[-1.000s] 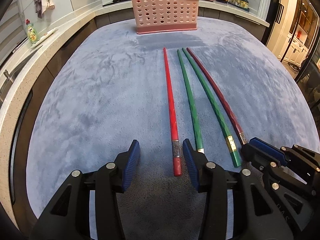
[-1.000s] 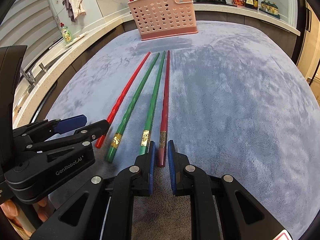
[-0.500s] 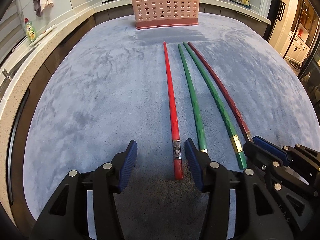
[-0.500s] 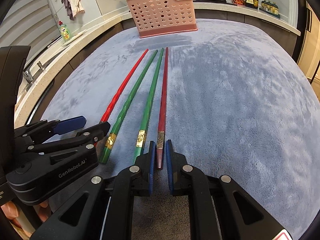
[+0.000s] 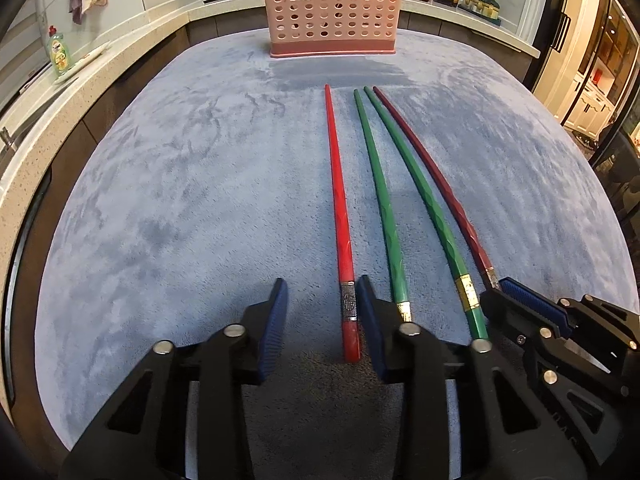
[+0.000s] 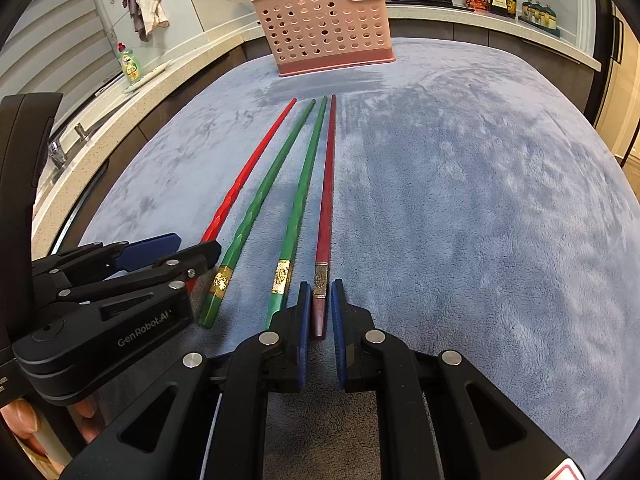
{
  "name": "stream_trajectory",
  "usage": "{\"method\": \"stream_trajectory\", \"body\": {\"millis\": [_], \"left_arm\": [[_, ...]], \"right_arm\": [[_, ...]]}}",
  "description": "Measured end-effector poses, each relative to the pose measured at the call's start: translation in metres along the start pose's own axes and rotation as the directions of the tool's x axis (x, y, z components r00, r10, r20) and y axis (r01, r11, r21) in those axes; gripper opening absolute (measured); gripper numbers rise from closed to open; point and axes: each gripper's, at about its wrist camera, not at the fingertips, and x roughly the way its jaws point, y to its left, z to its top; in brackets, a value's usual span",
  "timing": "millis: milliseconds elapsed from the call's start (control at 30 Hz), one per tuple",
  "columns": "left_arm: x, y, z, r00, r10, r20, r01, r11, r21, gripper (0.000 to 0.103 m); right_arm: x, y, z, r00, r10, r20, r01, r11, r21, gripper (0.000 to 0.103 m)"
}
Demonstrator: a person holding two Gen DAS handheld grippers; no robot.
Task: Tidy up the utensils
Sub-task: 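Close the left tool on the last red chopstick while the right tool grasps the dark red one, then lift both chopsticks upright and carry them over the pink caddy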
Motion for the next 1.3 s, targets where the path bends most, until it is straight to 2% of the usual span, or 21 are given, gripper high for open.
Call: {"method": "stream_trajectory", "body": {"millis": [200, 433, 733, 1067, 1300], "left_arm": [[-0.003, 0.003, 0.0, 0.999, -0.037, -0.004, 0.037, 0.999, -0.011, 0.008], [-0.018, 0.004, 0.003, 0.998, -0.068, 0.015, 0.068, 0.998, -0.018, 0.008], [-0.06, 0.01, 0.028, 0.991, -0.083, 0.102, 0.088, 0.995, -0.048, 0.007], [-0.1, 0.021, 0.075, 0.975, -0.069, 0.211, 0.081, 0.995, -0.051, 0.007], [-0.119, 0.021, 0.119, 0.958, -0.036, 0.285, 0.048, 0.998, -0.034, 0.007]], "right_arm": [[0.0, -0.001, 0.0, 1.0, 0.002, 0.0, -0.002, 1.0, 0.006, 0.008], [-0.017, -0.003, 0.006, 1.0, 0.008, 0.03, -0.008, 1.0, 0.015, 0.008], [-0.063, -0.004, 0.037, 0.988, 0.015, 0.151, -0.021, 0.999, 0.036, 0.008], [-0.112, -0.014, 0.098, 0.954, 0.014, 0.301, -0.03, 0.998, 0.05, 0.007], [-0.136, -0.017, 0.147, 0.917, 0.019, 0.399, -0.044, 0.998, 0.054, 0.007]]}}
